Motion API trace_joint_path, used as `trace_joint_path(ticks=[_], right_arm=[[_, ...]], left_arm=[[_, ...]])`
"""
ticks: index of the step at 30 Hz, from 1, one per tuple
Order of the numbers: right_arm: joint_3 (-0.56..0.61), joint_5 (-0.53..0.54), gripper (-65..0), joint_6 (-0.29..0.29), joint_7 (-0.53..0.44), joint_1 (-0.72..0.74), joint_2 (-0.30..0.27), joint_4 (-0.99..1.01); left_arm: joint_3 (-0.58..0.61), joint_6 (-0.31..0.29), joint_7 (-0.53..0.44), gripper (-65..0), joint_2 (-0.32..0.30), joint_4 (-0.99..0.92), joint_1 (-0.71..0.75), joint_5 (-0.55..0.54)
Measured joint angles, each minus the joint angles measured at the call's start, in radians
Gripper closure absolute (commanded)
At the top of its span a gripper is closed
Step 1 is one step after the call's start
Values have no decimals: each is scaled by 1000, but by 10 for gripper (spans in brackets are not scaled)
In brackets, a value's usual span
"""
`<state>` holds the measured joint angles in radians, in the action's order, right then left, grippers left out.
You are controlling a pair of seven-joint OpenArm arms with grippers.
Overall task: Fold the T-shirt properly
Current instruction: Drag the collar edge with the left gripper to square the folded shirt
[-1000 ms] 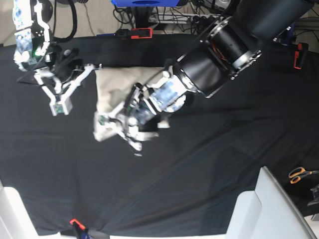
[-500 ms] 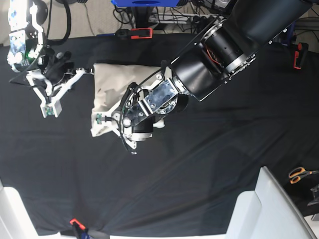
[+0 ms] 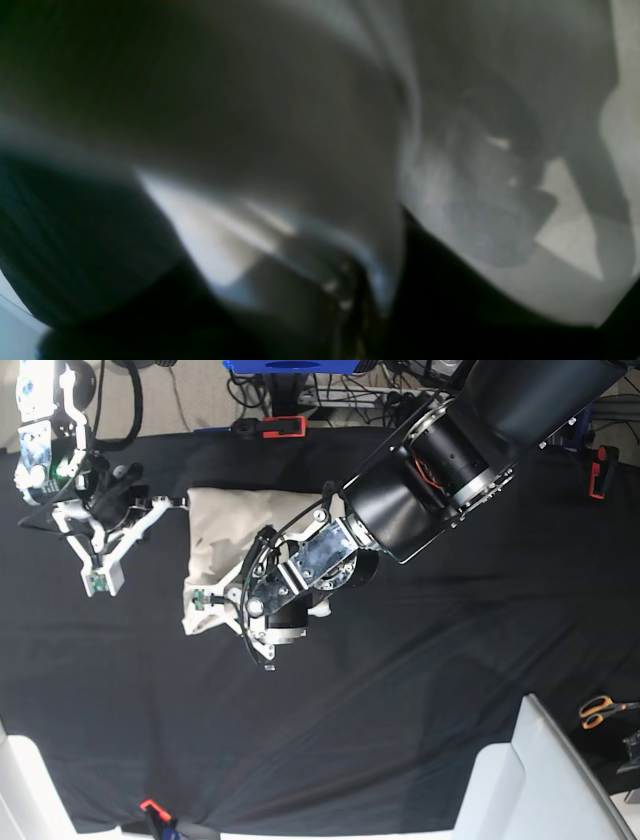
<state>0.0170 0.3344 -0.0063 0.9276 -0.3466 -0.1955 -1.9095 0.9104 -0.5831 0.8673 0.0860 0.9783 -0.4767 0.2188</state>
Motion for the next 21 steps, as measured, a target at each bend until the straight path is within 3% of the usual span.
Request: trace_joint_path(ticks=[4,8,21], right_arm=[[0,0,0,0,0,0,0,0],[0,0,0,0,0,-1,0,0],[1,0,0,0,0,0,0,0]], left_arm=[[1,-1,1,-8,-1,-2,-10,-3],[0,0,3,-168,-14,-2,-21,-1],[-2,0,8,-477,-27,-3,-80,2]])
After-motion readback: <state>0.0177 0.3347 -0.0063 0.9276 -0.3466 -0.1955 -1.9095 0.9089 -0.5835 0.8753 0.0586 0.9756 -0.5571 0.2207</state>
